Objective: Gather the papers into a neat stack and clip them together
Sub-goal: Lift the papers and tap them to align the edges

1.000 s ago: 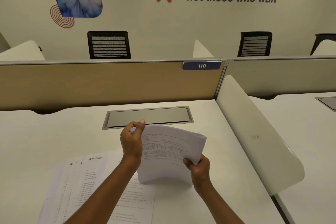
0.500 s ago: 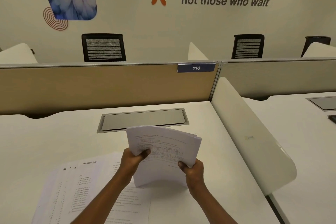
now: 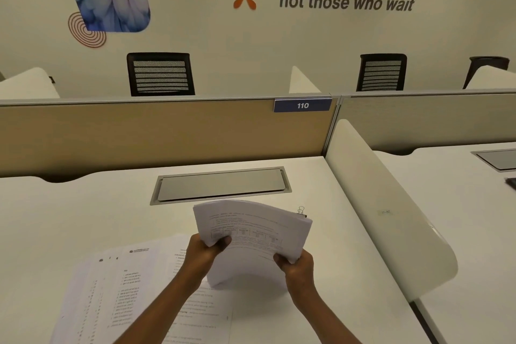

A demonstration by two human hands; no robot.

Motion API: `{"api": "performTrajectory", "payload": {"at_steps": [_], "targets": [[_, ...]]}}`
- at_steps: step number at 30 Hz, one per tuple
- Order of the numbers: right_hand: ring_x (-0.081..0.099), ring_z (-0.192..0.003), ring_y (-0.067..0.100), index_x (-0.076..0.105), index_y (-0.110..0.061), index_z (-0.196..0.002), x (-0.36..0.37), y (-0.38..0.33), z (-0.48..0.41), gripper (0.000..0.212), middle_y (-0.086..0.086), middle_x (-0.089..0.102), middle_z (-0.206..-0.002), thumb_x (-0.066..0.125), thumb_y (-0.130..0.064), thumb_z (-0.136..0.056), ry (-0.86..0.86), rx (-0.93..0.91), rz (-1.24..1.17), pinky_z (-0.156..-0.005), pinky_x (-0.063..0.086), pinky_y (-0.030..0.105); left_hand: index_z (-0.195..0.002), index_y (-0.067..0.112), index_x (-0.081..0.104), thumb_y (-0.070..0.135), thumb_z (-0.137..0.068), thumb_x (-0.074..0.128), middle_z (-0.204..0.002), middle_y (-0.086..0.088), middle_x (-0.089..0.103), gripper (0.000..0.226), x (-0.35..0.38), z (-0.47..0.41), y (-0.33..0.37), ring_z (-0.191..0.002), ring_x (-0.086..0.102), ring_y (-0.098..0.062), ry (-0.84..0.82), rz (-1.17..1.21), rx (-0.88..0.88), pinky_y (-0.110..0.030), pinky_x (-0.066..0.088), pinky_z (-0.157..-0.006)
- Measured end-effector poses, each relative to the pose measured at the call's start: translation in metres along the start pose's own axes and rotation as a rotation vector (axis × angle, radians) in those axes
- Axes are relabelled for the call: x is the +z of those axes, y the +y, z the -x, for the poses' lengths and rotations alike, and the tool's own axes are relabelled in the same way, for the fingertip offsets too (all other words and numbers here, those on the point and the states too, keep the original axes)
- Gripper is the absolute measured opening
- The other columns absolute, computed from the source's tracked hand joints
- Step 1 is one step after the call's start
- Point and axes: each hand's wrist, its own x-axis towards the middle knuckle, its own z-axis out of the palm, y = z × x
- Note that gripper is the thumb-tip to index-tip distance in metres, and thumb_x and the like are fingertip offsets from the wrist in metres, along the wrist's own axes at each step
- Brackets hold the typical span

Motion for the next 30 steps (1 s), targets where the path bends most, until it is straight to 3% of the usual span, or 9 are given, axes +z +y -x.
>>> {"api": "performTrajectory", "payload": {"at_steps": [5,13,17,23,26,30], "targets": [[0.067,-0.078,0.023,0.07,-0.027,-0.076,0.0,-0.007,-0.001,0.024,-0.004,0.074,-0.077,0.067,-0.008,-0.062,-0.014,0.009,-0.002,-0.062,0.057,0.023,-0.095,0.029,0.063,0.008,-0.084,0.069,-0.099,-0.006,0.07,0.024,0.0,-0.003,-0.003,-0.092,0.065,-0.03,-0.001,-0.015,0.005,-0.036,0.057,-0.072],[0.07,-0.082,0.018,0.07,-0.026,-0.081,-0.001,-0.009,0.001,0.023,-0.006,0.075,-0.084,0.07,-0.014,-0.062,-0.021,0.02,-0.018,-0.062,0.057,0.021,-0.093,0.027,0.062,0.008,-0.083,0.07,-0.096,-0.006,0.07,0.023,0.004,-0.001,-0.007,-0.088,0.067,-0.03,0.051,-0.008,0.019,-0.041,0.059,-0.073],[0.069,-0.088,0.024,0.07,-0.02,-0.087,-0.002,-0.003,0.003,0.025,0.005,0.074,-0.09,0.07,-0.014,-0.062,0.01,0.035,-0.035,-0.063,0.057,0.018,-0.099,0.025,0.065,0.016,-0.083,0.071,-0.1,-0.007,0.072,0.02,0.003,0.001,-0.017,-0.091,0.067,-0.03,0.014,-0.079,-0.017,-0.046,0.059,-0.08],[0.067,-0.084,0.025,0.067,-0.013,-0.088,-0.003,-0.003,-0.001,0.025,0.008,0.071,-0.088,0.069,0.01,-0.078,-0.002,0.041,0.01,-0.059,0.054,0.012,-0.099,0.025,0.066,0.019,-0.083,0.071,-0.099,-0.007,0.073,0.018,0.004,0.0,-0.013,-0.091,0.069,-0.028,0.028,-0.121,-0.015,-0.042,0.06,-0.077],[0.067,-0.08,0.028,0.066,-0.017,-0.082,-0.002,-0.002,-0.002,0.023,0.004,0.071,-0.084,0.07,0.006,-0.078,0.019,0.034,0.06,-0.057,0.054,0.013,-0.097,0.026,0.066,0.023,-0.083,0.072,-0.098,-0.004,0.073,0.015,0.004,0.002,-0.009,-0.089,0.071,-0.026,0.031,-0.131,-0.029,-0.037,0.061,-0.074],[0.069,-0.083,0.029,0.067,-0.008,-0.092,0.0,-0.003,0.0,0.016,0.007,0.071,-0.086,0.071,-0.003,-0.078,0.0,0.028,0.114,-0.056,0.055,0.015,-0.099,0.023,0.067,0.03,-0.083,0.072,-0.098,-0.003,0.074,0.018,-0.002,0.004,-0.005,-0.084,0.073,-0.023,0.036,-0.175,-0.046,-0.041,0.062,-0.075]]}}
